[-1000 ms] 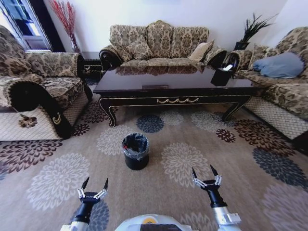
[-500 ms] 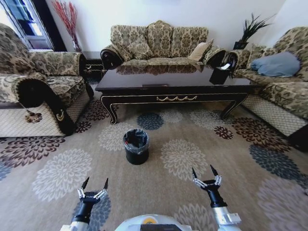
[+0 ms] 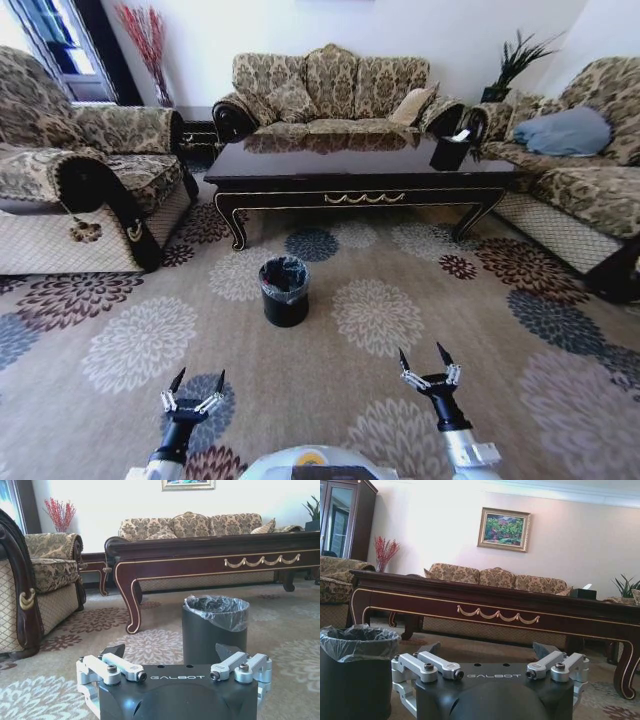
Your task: Move to the front of the table and pick up the trash from the floor, then place it into the trash bin.
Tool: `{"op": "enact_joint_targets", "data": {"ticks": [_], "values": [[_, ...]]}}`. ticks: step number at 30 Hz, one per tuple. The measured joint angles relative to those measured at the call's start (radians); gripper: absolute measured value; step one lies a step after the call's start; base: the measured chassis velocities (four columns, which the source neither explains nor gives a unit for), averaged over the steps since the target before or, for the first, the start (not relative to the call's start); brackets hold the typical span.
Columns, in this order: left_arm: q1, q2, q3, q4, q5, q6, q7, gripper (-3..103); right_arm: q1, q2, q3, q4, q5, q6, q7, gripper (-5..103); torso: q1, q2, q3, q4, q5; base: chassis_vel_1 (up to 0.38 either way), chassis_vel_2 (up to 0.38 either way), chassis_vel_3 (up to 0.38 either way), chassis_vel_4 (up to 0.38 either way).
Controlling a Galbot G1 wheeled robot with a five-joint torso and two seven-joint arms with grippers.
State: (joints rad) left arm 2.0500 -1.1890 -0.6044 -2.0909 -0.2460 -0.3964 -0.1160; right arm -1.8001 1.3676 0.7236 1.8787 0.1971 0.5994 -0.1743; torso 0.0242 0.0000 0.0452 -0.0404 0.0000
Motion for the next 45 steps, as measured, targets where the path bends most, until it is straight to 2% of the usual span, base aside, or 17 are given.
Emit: {"op": "enact_joint_targets", "data": {"ticks": [45], "values": [[0.0, 0.0, 0.0, 0.0, 0.0, 0.0, 0.0, 100, 0.0, 0.0, 0.0, 0.0, 0.0, 0.0, 0.0, 100, 0.0, 0.0, 0.0, 0.0, 0.0001, 0.136, -0.139, -0.14, 0.142]]}}
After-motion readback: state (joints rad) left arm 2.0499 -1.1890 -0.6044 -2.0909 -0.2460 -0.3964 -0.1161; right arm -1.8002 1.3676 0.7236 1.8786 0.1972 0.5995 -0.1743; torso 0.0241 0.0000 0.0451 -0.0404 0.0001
